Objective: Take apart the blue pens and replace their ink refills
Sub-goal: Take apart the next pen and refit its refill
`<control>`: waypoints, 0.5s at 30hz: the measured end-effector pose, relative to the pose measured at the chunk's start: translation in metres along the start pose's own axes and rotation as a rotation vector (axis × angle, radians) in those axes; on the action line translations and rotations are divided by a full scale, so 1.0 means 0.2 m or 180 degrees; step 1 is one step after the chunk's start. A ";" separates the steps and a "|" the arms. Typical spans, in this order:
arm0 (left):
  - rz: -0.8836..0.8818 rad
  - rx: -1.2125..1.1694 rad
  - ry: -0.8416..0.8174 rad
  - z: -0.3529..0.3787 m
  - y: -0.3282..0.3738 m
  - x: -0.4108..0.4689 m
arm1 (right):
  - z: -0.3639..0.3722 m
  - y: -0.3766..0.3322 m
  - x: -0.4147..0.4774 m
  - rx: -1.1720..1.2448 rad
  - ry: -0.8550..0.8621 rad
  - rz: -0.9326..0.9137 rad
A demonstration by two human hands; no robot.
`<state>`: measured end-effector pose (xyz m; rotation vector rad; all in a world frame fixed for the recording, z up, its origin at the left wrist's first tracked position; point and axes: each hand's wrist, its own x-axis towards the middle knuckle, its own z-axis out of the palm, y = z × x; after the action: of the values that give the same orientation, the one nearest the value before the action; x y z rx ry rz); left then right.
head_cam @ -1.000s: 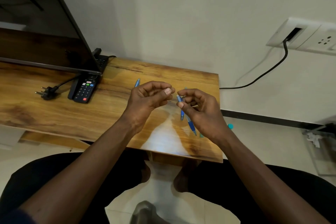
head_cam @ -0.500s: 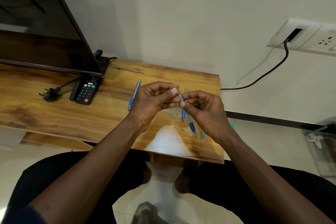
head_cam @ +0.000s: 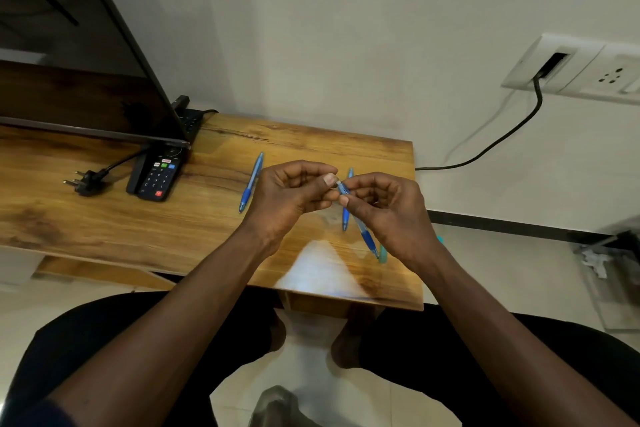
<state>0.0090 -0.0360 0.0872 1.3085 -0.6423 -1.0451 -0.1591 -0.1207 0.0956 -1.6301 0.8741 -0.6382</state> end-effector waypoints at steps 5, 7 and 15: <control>-0.0021 0.0034 0.0045 0.01 -0.01 0.00 | 0.00 0.00 0.00 -0.0006 -0.0025 0.0002; -0.0069 0.0054 0.0079 0.01 -0.02 0.00 | 0.00 0.01 -0.01 -0.0014 -0.0074 0.0022; -0.0027 0.0148 0.0092 0.00 -0.03 0.00 | 0.00 0.02 0.00 -0.0016 -0.0070 0.0109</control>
<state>0.0075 -0.0365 0.0808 1.3653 -0.6430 -1.0219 -0.1595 -0.1206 0.0922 -1.6203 0.8864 -0.5937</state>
